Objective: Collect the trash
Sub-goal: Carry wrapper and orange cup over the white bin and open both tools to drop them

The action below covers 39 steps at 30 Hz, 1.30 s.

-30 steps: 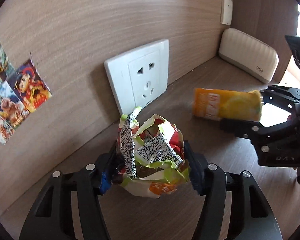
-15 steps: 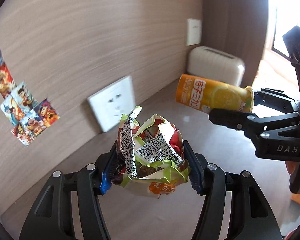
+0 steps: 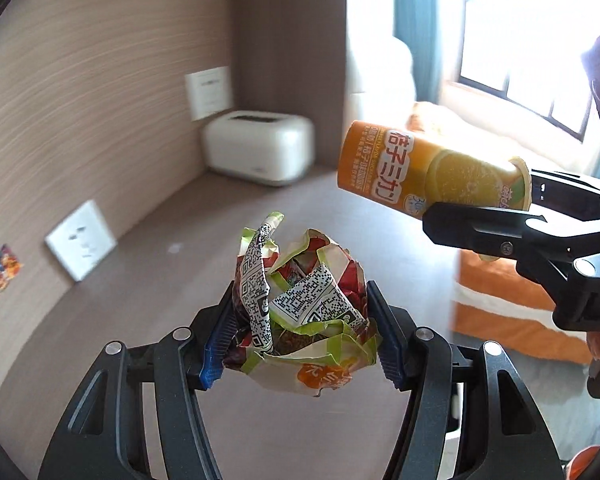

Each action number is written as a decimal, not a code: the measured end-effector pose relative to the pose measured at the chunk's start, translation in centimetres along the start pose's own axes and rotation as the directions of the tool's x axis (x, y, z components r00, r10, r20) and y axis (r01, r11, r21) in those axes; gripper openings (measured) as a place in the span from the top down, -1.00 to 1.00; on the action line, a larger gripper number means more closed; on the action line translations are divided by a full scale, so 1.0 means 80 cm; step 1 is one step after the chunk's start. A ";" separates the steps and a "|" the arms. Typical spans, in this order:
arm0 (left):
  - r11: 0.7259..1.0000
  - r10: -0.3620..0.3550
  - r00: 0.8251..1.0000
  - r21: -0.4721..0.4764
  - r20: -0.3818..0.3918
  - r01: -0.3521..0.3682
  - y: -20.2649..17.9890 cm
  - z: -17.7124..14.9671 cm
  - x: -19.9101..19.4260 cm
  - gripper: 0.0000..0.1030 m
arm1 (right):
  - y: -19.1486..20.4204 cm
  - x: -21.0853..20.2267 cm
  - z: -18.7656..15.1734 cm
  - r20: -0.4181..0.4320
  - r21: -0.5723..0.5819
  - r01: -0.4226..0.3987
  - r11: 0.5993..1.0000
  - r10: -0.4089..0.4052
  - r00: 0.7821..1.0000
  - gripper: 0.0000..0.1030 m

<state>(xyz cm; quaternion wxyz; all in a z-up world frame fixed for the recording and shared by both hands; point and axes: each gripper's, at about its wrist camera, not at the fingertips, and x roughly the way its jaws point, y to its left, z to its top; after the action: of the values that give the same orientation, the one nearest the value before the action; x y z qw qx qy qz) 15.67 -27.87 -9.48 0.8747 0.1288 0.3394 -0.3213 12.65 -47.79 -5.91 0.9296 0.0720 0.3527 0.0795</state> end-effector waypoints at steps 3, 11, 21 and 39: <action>0.998 -0.048 0.999 0.037 0.000 0.048 -0.047 -0.006 -0.005 -0.16 | -0.020 -0.033 -0.022 -0.006 0.035 0.041 0.999 -0.041 0.999 -0.17; 0.978 -0.165 0.986 0.123 -0.037 0.169 -0.152 -0.032 -0.007 -0.16 | -0.069 -0.106 -0.092 -0.033 0.151 0.136 0.979 -0.133 0.991 -0.17; 0.923 -0.285 0.946 0.222 -0.154 0.314 -0.252 -0.092 0.043 -0.16 | -0.128 -0.133 -0.183 -0.112 0.306 0.246 0.920 -0.221 0.969 -0.17; 0.817 -0.416 0.808 0.220 -0.417 0.534 -0.325 -0.317 0.321 -0.90 | -0.240 0.075 -0.459 -0.396 0.470 0.377 0.798 -0.191 0.898 -0.92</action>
<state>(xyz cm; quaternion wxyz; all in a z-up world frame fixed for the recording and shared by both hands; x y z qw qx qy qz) 0.28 -48.57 -45.73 0.6559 0.2362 0.4526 -0.5560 -5.55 -62.52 -40.61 0.8008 0.2598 0.5174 -0.1535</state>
